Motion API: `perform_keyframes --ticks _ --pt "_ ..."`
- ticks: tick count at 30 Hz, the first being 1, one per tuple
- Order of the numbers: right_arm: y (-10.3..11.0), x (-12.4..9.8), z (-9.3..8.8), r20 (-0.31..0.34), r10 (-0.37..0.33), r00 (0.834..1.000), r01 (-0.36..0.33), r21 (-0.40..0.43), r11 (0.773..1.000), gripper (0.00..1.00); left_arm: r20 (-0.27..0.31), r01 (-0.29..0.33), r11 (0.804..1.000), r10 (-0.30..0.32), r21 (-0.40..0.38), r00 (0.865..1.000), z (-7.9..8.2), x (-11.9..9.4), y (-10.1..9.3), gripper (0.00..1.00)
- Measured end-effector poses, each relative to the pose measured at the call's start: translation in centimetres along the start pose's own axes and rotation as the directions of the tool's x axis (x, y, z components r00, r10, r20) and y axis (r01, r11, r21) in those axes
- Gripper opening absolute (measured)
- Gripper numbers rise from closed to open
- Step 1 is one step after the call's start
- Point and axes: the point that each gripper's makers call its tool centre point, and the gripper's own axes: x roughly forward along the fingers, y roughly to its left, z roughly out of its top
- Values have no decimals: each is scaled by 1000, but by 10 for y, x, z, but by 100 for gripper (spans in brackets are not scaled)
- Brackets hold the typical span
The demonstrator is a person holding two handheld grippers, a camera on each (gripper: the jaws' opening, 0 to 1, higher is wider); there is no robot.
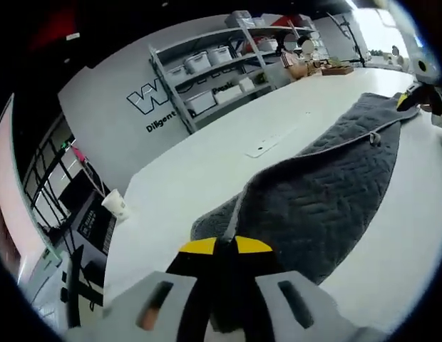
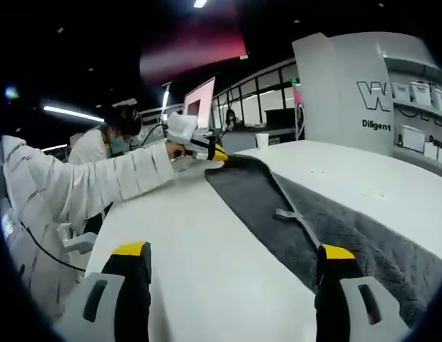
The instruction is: Open the folded towel by lifting each exposed corner and separating the folded layers until the towel lies flat within the target outline without major curled edges
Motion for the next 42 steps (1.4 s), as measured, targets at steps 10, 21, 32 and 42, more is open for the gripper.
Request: perform_keyframes --ticks 10,21,32,42 --pt "3 2 -2 -10 8 1000 -9 -5 1000 95 -11 33 999 -33 23 999 -11 -15 -21 6" --pt "3 2 -2 -13 9 1000 -9 -2 1000 95 -10 60 998 -60 16 998 -21 -28 -38 6" --pt "3 2 -3 -17 10 1000 -10 1 1000 95 -7 78 997 -78 -10 997 -29 -41 -50 6" --pt "4 2 -3 -16 11 1000 -11 2 1000 95 -10 90 996 -90 -12 996 -38 -53 -63 6"
